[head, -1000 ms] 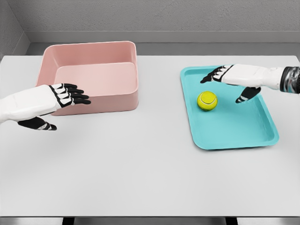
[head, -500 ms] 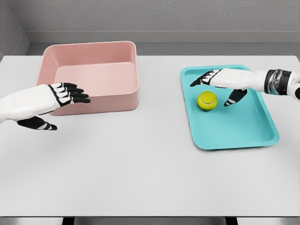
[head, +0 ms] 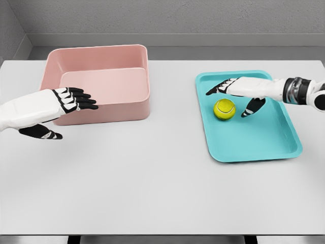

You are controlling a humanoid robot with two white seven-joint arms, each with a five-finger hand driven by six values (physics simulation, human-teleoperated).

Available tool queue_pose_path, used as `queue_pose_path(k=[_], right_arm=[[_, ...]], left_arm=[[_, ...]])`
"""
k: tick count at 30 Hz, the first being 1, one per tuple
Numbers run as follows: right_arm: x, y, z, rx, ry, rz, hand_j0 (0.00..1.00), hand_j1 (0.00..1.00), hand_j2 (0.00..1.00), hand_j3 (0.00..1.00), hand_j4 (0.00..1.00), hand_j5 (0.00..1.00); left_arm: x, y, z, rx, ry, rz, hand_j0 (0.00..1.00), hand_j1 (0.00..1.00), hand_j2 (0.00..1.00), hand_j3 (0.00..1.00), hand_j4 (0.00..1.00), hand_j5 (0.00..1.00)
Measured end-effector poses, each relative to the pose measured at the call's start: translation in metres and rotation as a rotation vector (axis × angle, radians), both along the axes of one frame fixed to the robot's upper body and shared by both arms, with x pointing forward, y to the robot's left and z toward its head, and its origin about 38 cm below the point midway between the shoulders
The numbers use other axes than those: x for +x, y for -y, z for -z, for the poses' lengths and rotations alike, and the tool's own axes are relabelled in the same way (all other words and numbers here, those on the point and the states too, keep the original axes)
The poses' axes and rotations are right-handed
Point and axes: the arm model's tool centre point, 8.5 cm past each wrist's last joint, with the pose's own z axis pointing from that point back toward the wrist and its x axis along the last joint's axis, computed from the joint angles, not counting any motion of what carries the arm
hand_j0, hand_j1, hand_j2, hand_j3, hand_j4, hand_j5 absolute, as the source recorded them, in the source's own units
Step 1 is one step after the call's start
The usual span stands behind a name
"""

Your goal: Put the tennis from the blue tray into the pink basket with both arms

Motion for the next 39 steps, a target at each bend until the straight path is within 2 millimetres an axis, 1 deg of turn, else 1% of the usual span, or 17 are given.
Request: queue_pose_path(k=[7, 12, 19, 24, 31, 39], right_arm=[[0.001, -0.001, 0.002, -0.001, -0.002, 0.002, 1.00, 1.00, 1.00, 1.00, 1.00, 1.00], [0.003, 0.000, 0.003, -0.002, -0.005, 0.008, 1.00, 1.00, 1.00, 1.00, 1.00, 1.00], [0.003, -0.008, 0.006, 0.003, -0.012, -0.003, 1.00, 1.00, 1.00, 1.00, 1.00, 1.00], [0.003, -0.010, 0.011, 0.003, -0.022, -0.005, 1.00, 1.00, 1.00, 1.00, 1.00, 1.00], [0.003, -0.014, 0.015, 0.006, -0.030, -0.007, 1.00, 1.00, 1.00, 1.00, 1.00, 1.00], [0.004, -0.011, 0.021, -0.004, -0.041, 0.005, 1.00, 1.00, 1.00, 1.00, 1.00, 1.00]], left_arm=[[-0.002, 0.002, 0.007, 0.020, -0.028, 0.009, 1.00, 1.00, 1.00, 1.00, 1.00, 1.00], [-0.002, 0.002, 0.006, 0.017, -0.029, 0.010, 1.00, 1.00, 1.00, 1.00, 1.00, 1.00], [-0.002, 0.003, 0.008, 0.013, -0.034, 0.012, 1.00, 1.00, 1.00, 1.00, 1.00, 1.00], [-0.002, 0.008, 0.011, -0.002, -0.039, 0.019, 1.00, 1.00, 1.00, 1.00, 1.00, 1.00], [-0.002, 0.009, 0.012, -0.005, -0.040, 0.021, 1.00, 1.00, 1.00, 1.00, 1.00, 1.00], [-0.002, 0.009, 0.013, -0.005, -0.042, 0.021, 1.00, 1.00, 1.00, 1.00, 1.00, 1.00]])
